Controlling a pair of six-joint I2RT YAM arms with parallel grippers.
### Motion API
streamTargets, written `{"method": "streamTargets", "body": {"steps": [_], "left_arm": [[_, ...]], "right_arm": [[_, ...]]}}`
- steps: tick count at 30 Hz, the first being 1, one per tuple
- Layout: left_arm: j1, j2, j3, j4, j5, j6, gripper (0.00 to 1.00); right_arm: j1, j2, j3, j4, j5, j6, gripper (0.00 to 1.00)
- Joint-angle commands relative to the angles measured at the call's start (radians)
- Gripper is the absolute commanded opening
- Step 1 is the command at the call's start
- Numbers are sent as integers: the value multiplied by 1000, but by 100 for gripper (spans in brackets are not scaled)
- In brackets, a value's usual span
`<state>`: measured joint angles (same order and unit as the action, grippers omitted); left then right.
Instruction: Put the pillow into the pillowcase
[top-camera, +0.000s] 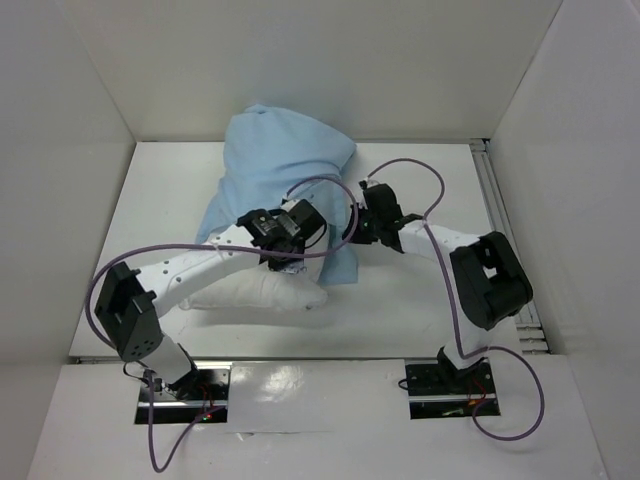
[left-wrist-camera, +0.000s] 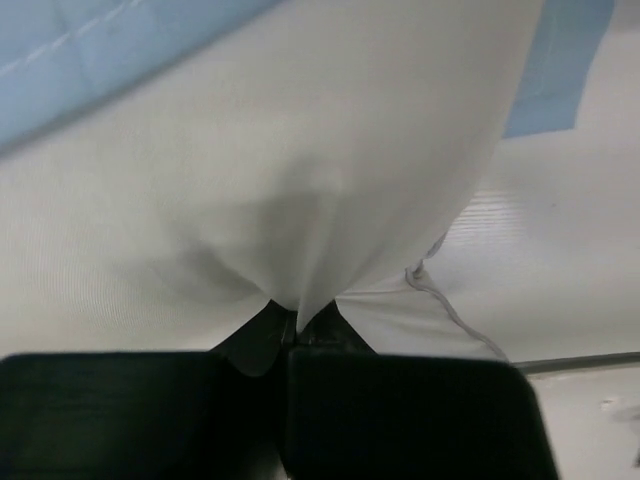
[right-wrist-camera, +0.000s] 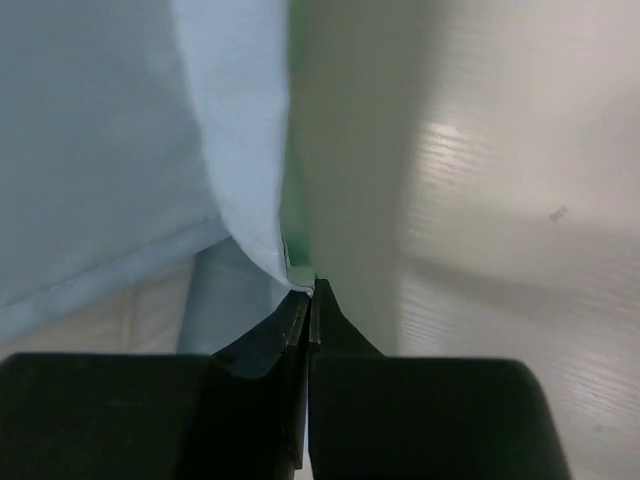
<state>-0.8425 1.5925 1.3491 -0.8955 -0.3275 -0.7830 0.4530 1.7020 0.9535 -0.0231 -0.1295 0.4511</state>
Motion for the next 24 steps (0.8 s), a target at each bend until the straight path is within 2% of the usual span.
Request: {"method": "streamTargets", "body": {"steps": [1,4,5,6,8,11,14,15,18,21,24], "left_arm": [[33,-97,112,65,-61,-38,0],[75,-65,301,52,-51,-13,0],[85,-37,431,12,-61,-3,0],[104,-8,499,-12,-61,7,0],[124,73,679,-74,-82,25,0],[155,119,786,-83,-82,41,0],[178,132,745,-39,-62,41,0],[178,132,673,-16,-50,25,0],[152,101,457,41,-21,-34,0],[102,81,269,164,18,-96,0],[51,101,234,208,18,-121,0]], "right_arm": [[9,-106,123,51,-75,-8,0],[55,-209,289,-111,-93,-34,0],[90,-237,329,-151,-84,-58,0],[108,-302,373,-206,-84,-58,0],[159,-378,384,-248,-56,-58,0],[246,-530,341,-346,17,-20,0],[305,-682,164,-394,111,50,0],[317,-741,61,-421,138,108,0],[331,-868,-69,-457,154,221,0],[331,-973,-61,-507,175,276,0],[331,-993,10,-601,235,276,0]]}}
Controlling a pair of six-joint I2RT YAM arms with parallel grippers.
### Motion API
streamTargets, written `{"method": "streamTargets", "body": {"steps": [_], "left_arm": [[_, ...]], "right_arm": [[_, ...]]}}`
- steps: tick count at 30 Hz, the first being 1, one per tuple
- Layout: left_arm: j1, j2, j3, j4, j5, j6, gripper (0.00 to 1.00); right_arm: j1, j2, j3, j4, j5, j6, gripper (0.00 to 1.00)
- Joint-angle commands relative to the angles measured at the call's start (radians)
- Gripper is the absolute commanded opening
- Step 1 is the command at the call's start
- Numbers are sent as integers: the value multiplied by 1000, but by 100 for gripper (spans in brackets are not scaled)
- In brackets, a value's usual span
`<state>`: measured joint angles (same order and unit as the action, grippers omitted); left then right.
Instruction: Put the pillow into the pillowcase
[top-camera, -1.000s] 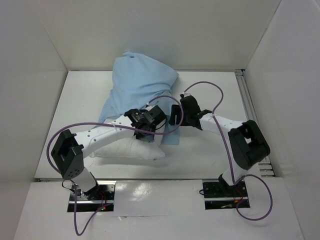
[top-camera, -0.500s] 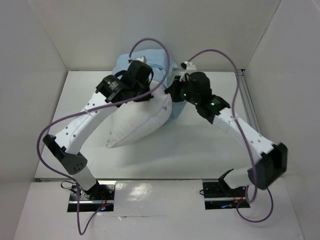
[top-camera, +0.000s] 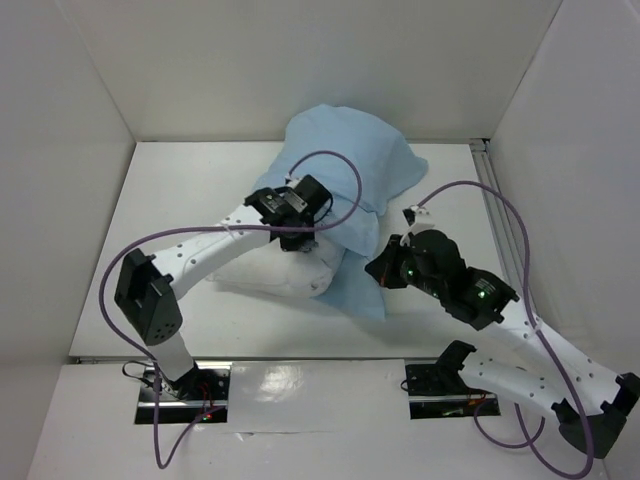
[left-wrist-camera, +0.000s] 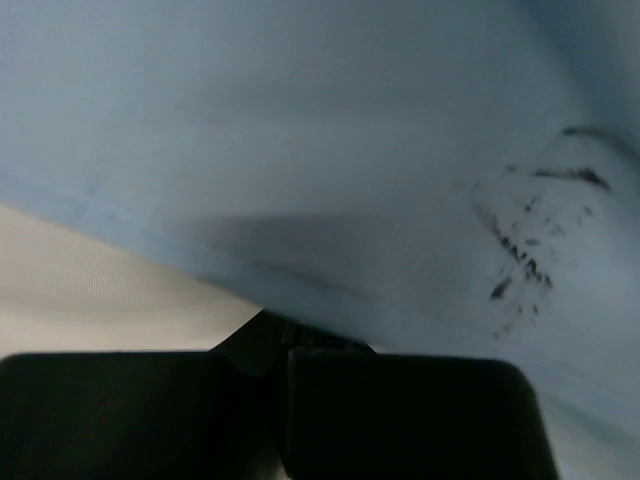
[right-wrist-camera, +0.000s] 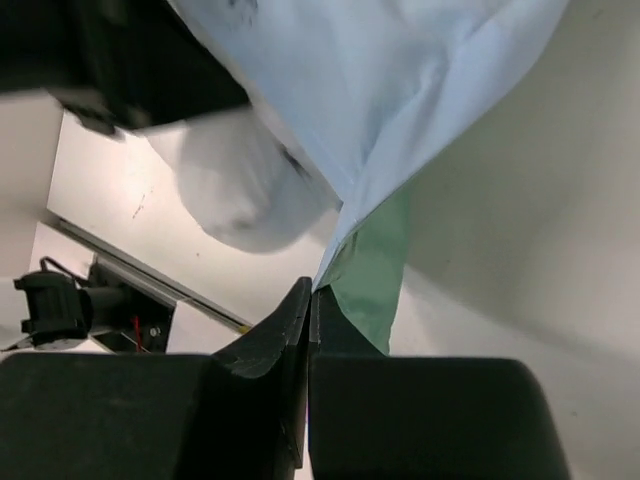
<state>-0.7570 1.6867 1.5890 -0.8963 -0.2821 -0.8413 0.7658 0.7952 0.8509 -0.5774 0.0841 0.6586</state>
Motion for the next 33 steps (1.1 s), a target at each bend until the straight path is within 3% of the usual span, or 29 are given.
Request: {"method": "streamTargets", "body": {"steps": [1,6,8,9,11,12,13,14,15,16,17,19,21,23,24,25,26,28,30,33], "left_arm": [[-60,33,8,209,-43,-62,0],[-105,85,68,175,-55,-33,3],[-114,96,92,175,-10,-10,20],[-126,87,92,175,9,5,44],[-127,62,127,206,119,51,68],[-127,48,141,224,170,83,77],[-127,38,190,234,298,178,86],[-127,38,236,218,338,211,93],[-127,38,294,109,353,228,93],[-127,62,404,53,377,287,86],[-127,62,451,-4,368,306,59],[-116,41,496,-124,322,324,19],[-44,-69,430,-135,313,324,2],[36,-169,253,-39,287,299,4],[141,-214,191,-6,287,283,12],[203,-282,133,31,313,283,38],[261,-306,18,115,329,274,56],[402,-335,-132,195,383,255,79],[494,-323,-211,299,408,231,82],[542,-274,-337,384,457,193,83]], "right_arm": [[18,-86,158,-108,61,68,0],[18,-108,200,-188,111,59,0],[18,-96,200,-222,121,59,0],[18,-96,191,-232,121,59,0],[18,-67,191,-292,135,68,0],[18,-67,191,-320,153,79,16],[18,-57,191,-346,176,91,27],[18,-57,215,-375,195,101,36],[18,-57,227,-375,232,101,45],[18,-57,241,-384,250,101,61],[18,-48,272,-384,265,101,66],[18,-16,301,-375,275,61,68],[18,76,339,-334,238,26,69],[18,155,365,-296,194,-23,72],[29,236,375,-245,143,-39,76],[29,277,391,-224,134,-50,78],[38,314,404,-208,134,-50,81],[78,410,444,-159,192,-39,86],[87,502,503,-150,224,-39,88],[140,596,565,-162,301,-5,90]]}}
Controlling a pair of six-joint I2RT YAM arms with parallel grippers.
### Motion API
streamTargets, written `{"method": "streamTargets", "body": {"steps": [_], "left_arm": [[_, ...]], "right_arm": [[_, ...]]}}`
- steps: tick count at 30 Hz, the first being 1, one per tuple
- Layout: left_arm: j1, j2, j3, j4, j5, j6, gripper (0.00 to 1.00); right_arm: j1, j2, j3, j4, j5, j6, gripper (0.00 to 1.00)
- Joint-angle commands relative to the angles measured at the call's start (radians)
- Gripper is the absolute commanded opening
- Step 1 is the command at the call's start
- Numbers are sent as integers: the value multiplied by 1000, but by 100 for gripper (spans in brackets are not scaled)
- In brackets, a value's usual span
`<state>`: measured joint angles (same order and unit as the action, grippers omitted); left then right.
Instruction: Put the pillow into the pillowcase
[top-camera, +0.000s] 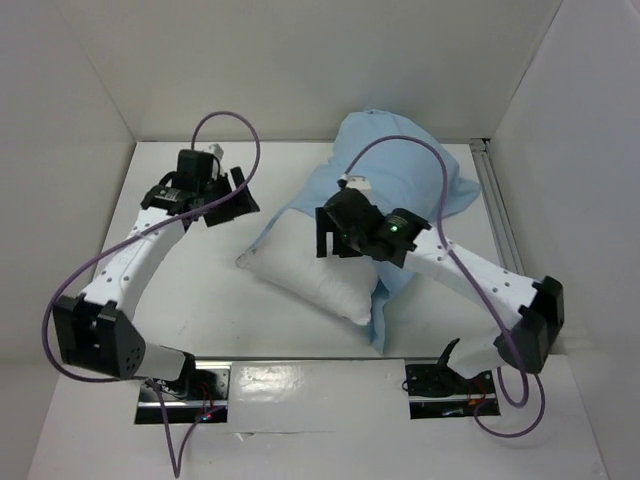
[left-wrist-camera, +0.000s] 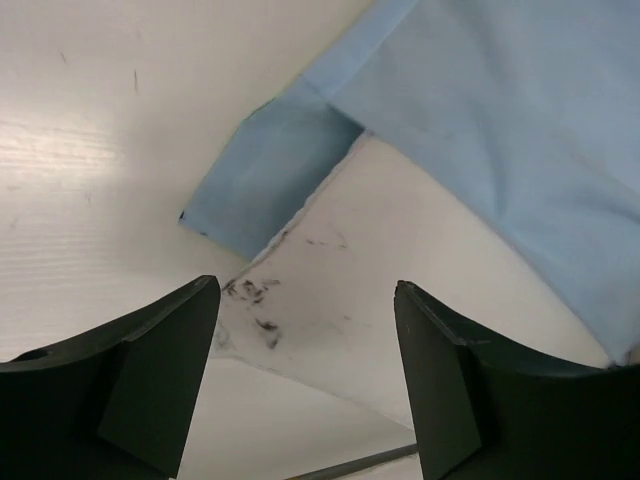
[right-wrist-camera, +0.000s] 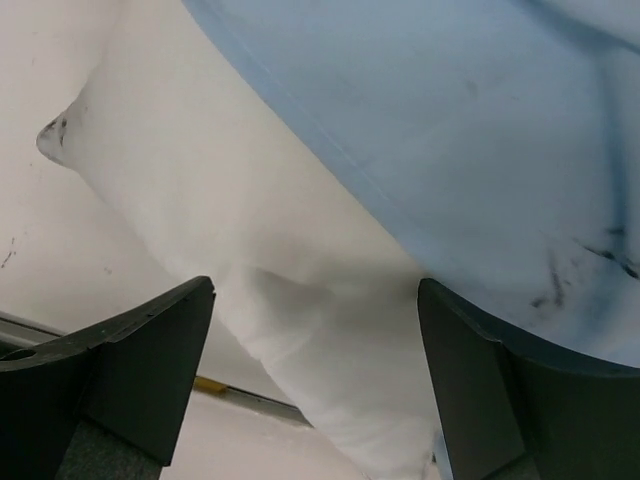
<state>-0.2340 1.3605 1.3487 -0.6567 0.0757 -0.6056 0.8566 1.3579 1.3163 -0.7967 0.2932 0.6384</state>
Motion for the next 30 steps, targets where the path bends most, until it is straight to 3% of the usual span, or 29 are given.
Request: {"method": "streamTargets", "body": {"steps": [1,4,6,8,10,11,12,15,20,21,22,24,27,30], "left_arm": [[57,67,-123,166,137,-54,83],[96,116,-219,278,284,-68,83],[82,140,-232,295,306,-68,83],[47,149,-267,295,328,-68,76],[18,149,-308,304,343,-78,58],[-17,132,-324,315,343,-79,53],[-34,100,-335,315,343,-79,51],[-73,34,-358,276,288,-79,54],[-82,-28,-378,238,249,-17,81],[-91,-28,-378,238,262,-17,81],[-91,-18,-393,252,275,-17,83],[-120,15,-417,267,320,-17,84],[-154,51,-454,313,355,-8,87],[-191,72,-493,405,375,-31,92]], "right_arm": [[71,85,112,57,139,15,90],[120,157,123,69,181,49,91],[121,227,123,48,214,84,88],[121,259,123,-13,256,128,57],[90,259,100,-64,322,165,30],[70,227,62,-105,334,165,11],[49,201,37,-120,355,165,4],[-65,61,-70,-173,379,152,0],[-226,-120,-131,-182,356,37,0],[-226,-134,-121,-182,327,26,3],[-226,-144,-102,-182,302,26,18],[-209,-144,-66,-164,241,-3,66],[-130,-144,-22,-164,222,23,91],[-62,-114,56,-191,253,55,98]]}}
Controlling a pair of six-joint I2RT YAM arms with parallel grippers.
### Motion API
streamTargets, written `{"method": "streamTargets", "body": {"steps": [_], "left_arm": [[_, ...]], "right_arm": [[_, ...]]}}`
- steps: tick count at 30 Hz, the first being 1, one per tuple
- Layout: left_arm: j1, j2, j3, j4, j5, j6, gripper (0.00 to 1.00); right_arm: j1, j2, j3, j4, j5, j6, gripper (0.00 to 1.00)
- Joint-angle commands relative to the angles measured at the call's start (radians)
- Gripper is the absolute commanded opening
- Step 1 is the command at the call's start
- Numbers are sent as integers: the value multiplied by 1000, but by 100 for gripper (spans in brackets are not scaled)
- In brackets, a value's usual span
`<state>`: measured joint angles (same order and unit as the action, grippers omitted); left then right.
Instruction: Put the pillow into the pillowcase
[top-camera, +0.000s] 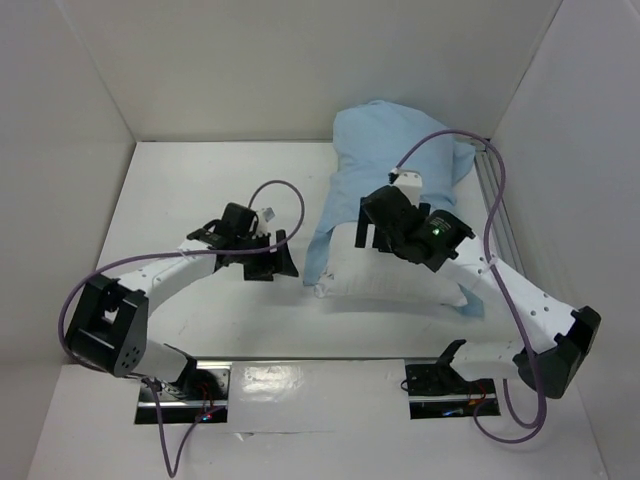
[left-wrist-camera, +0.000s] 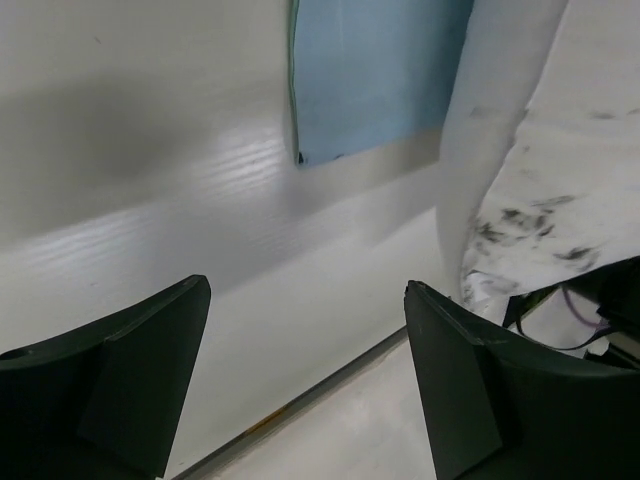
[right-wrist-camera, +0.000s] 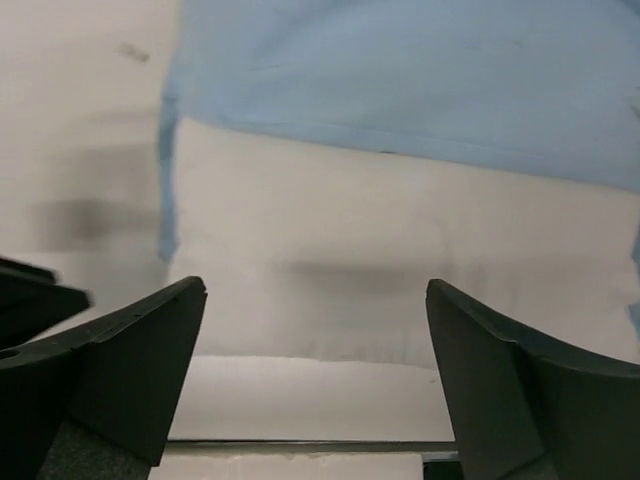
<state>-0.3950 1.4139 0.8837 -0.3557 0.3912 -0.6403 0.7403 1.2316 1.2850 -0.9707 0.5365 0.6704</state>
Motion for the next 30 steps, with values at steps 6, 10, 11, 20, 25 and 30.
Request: {"method": "streamTargets", "body": {"steps": [6,10,11,20,25,30], "left_arm": [[-94,149,21,152,-130,-19,93],[-103,265,86,152,-195,-41,93],[-104,284,96,152,-195,-41,92],[-93,338,135,313,21,62,85],[-93,382,146,375,127,71,82],[-104,382,156,389,92,62,82]], "right_arm": [[192,164,154,-48,51,98,99],[202,232,90,-11,91,175,99],[189,247,44,34,91,187,99],[79,188,-141,139,73,166,0],[-5,-27,-165,228,-120,23,0],[-55,-84,-124,204,-233,-46,0]]}}
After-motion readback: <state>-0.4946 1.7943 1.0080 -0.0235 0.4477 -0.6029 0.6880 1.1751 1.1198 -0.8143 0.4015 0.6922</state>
